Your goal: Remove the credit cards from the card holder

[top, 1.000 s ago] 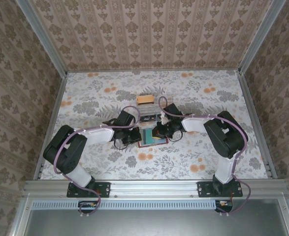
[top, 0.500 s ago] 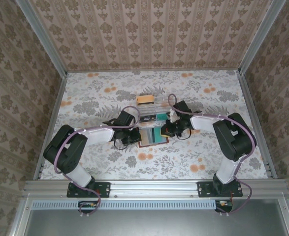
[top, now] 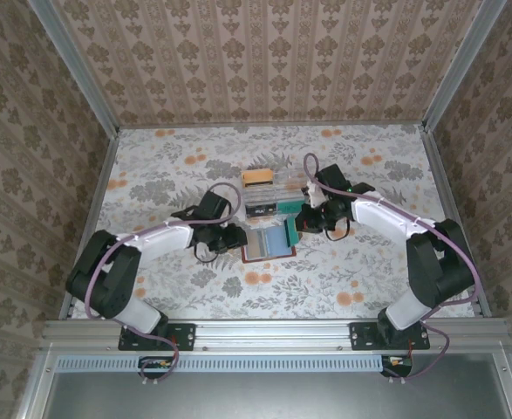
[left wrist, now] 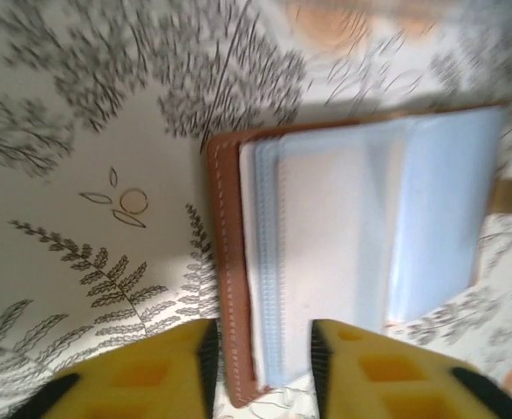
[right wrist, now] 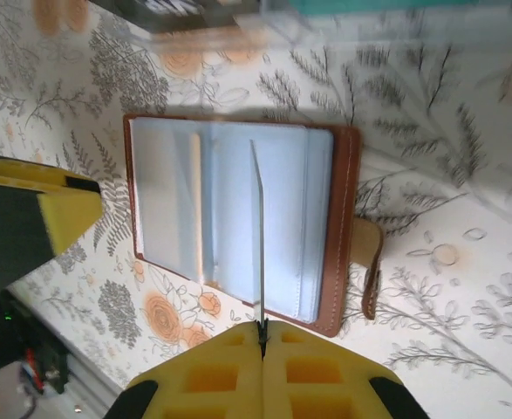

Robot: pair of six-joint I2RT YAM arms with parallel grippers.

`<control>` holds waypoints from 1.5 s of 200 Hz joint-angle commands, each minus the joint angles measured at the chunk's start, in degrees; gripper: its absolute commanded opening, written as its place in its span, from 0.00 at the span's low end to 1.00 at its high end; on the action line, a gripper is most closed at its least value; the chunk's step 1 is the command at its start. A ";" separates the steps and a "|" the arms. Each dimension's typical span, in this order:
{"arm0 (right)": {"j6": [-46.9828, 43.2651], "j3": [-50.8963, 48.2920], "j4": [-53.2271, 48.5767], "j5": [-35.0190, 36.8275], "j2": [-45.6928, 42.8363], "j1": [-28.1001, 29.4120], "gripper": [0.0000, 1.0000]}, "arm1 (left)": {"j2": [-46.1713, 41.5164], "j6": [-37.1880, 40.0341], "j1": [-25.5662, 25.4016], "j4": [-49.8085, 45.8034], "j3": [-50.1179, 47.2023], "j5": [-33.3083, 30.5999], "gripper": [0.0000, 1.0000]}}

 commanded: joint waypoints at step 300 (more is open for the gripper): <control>-84.50 7.28 8.31 40.76 10.70 11.38 0.00 | -13.24 8.60 24.07 -6.50 2.96 13.43 0.95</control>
